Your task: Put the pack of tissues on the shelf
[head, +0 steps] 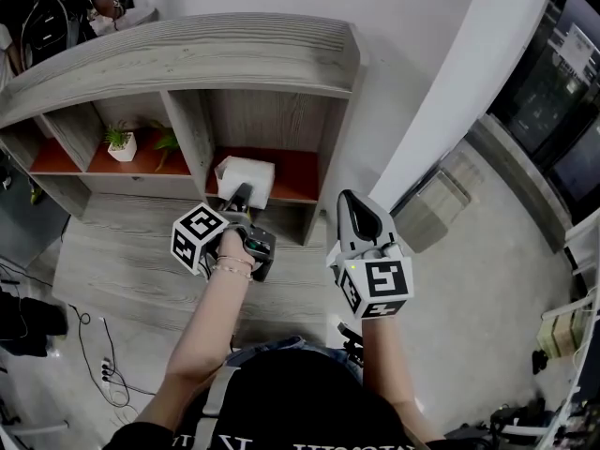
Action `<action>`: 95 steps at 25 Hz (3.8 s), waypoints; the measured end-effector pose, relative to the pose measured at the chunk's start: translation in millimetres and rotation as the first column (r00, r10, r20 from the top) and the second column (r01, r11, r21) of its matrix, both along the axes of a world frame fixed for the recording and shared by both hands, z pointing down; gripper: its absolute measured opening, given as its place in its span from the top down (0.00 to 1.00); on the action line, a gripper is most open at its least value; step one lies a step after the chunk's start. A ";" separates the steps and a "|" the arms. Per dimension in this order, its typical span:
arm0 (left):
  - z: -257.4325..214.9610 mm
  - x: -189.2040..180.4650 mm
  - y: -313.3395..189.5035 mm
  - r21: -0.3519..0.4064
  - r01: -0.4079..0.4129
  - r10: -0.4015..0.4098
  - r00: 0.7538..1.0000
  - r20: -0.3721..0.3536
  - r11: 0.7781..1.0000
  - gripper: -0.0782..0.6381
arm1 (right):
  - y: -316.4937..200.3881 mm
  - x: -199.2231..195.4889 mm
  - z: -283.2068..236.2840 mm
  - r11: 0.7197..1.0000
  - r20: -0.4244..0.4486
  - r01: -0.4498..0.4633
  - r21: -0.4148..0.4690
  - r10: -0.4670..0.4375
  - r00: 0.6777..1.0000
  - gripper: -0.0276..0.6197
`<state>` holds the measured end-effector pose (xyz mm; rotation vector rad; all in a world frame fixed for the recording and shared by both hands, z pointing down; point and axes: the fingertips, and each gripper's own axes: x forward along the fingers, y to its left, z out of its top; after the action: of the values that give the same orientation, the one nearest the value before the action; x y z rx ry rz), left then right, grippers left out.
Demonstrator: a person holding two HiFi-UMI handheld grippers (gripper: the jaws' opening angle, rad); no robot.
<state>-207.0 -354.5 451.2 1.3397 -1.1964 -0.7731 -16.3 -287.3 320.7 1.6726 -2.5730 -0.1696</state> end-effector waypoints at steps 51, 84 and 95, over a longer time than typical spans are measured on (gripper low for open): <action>-45.9 4.4 15.0 0.182 -0.189 0.118 0.932 0.342 0.965 0.37 | 22.4 -21.8 2.8 1.000 -0.045 -0.017 -0.012 0.016 0.999 0.93; -113.5 -53.8 66.9 0.417 -0.484 -0.249 0.374 0.893 0.770 0.47 | 22.7 -74.5 0.9 0.999 -0.041 -0.030 0.018 0.031 0.999 0.93; -141.3 -34.8 83.1 0.476 -0.437 -0.397 0.264 0.879 0.764 0.83 | 20.9 -63.3 -12.4 0.995 -0.073 0.084 0.051 -0.080 0.994 0.93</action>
<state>-241.8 -271.4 309.9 2.7000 -1.9524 -0.1906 -79.6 -266.4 308.3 1.5484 -2.6080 -0.2999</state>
